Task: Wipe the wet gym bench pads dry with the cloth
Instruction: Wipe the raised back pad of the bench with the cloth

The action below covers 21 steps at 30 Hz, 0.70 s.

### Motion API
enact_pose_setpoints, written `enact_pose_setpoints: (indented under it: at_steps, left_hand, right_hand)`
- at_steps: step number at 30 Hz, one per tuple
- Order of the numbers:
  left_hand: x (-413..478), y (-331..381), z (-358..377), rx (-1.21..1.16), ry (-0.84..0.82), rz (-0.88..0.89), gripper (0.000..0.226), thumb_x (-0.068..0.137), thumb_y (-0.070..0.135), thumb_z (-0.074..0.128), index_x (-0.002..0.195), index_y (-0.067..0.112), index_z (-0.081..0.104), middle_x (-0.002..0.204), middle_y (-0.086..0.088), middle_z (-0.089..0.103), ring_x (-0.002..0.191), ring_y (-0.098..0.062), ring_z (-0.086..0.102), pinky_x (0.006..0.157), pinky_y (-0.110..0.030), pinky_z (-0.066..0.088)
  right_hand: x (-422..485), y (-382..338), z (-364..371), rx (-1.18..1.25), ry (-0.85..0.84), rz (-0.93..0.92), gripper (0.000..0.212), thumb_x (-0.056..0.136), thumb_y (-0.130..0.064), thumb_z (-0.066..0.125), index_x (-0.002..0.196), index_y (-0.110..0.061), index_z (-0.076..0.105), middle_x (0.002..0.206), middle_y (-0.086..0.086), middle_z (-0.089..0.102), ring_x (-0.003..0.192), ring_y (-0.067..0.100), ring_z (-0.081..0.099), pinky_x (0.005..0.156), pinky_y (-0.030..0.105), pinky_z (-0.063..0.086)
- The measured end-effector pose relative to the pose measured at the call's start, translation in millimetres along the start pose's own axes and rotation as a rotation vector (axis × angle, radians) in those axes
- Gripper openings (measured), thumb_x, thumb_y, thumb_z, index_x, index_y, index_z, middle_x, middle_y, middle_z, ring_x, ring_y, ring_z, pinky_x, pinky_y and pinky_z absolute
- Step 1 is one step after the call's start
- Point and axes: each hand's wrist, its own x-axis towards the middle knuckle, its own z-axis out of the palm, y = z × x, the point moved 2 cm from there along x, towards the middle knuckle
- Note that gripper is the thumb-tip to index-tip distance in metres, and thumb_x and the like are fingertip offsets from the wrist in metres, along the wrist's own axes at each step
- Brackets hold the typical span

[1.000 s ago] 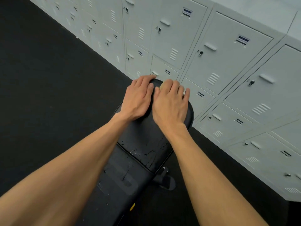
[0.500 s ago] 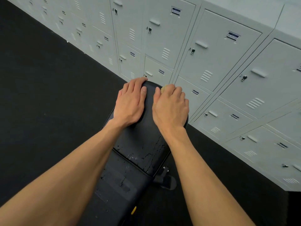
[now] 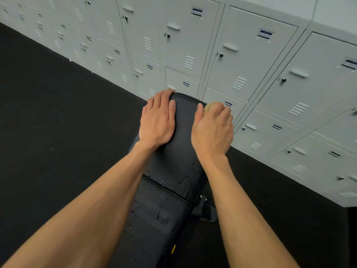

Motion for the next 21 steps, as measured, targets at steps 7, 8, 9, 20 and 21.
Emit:
enact_pose_setpoints:
  at_steps: [7,8,9,20,21]
  left_hand:
    - [-1.3,-3.3,1.6,-0.024,-0.025,0.009,0.047,0.116,0.037,0.027,0.157,0.022,0.046,0.154,0.001,0.055,0.138,-0.028,0.051,0.111,-0.046,0.043]
    - [-0.7,-3.2,1.5,-0.024,-0.024,0.010,0.047,0.116,0.037,0.028,0.157,0.021,0.046,0.154,0.000,0.055,0.138,-0.029,0.051,0.111,-0.046,0.043]
    - [0.0,-2.5,1.6,-0.021,-0.019,0.016,0.047,0.116,0.037,0.028,0.156,0.021,0.047,0.154,0.000,0.055,0.137,-0.029,0.051,0.110,-0.047,0.043]
    - [0.5,0.4,0.6,-0.026,-0.026,0.034,0.048,0.115,0.036,0.027,0.156,0.020,0.046,0.155,-0.004,0.054,0.139,-0.034,0.051,0.111,-0.051,0.042]
    - [0.3,-1.5,0.3,-0.026,-0.031,0.032,0.049,0.115,0.037,0.027,0.157,0.019,0.045,0.156,-0.005,0.053,0.140,-0.035,0.050,0.112,-0.052,0.042]
  right_hand:
    - [-29.6,-0.1,5.8,0.067,0.034,0.271,0.057,0.115,-0.054,0.040,0.136,-0.003,0.050,0.125,0.017,0.059,0.107,0.033,0.066,0.085,0.046,0.061]
    - [-33.7,0.2,6.1,0.085,0.041,0.289,0.057,0.115,-0.054,0.041,0.139,-0.003,0.048,0.127,0.018,0.058,0.108,0.034,0.066,0.086,0.047,0.062]
    - [-37.5,0.8,6.0,0.103,0.051,0.305,0.058,0.115,-0.054,0.041,0.141,-0.003,0.046,0.128,0.018,0.057,0.108,0.034,0.065,0.086,0.048,0.062]
    - [-85.2,32.9,-29.6,0.309,-0.225,0.420,0.054,0.115,-0.056,0.032,0.126,-0.005,0.047,0.115,0.016,0.065,0.096,0.040,0.073,0.076,0.048,0.060]
    - [-75.5,35.4,-31.0,0.330,-0.225,0.415,0.053,0.115,-0.055,0.030,0.125,-0.006,0.049,0.114,0.015,0.066,0.097,0.038,0.072,0.079,0.047,0.059]
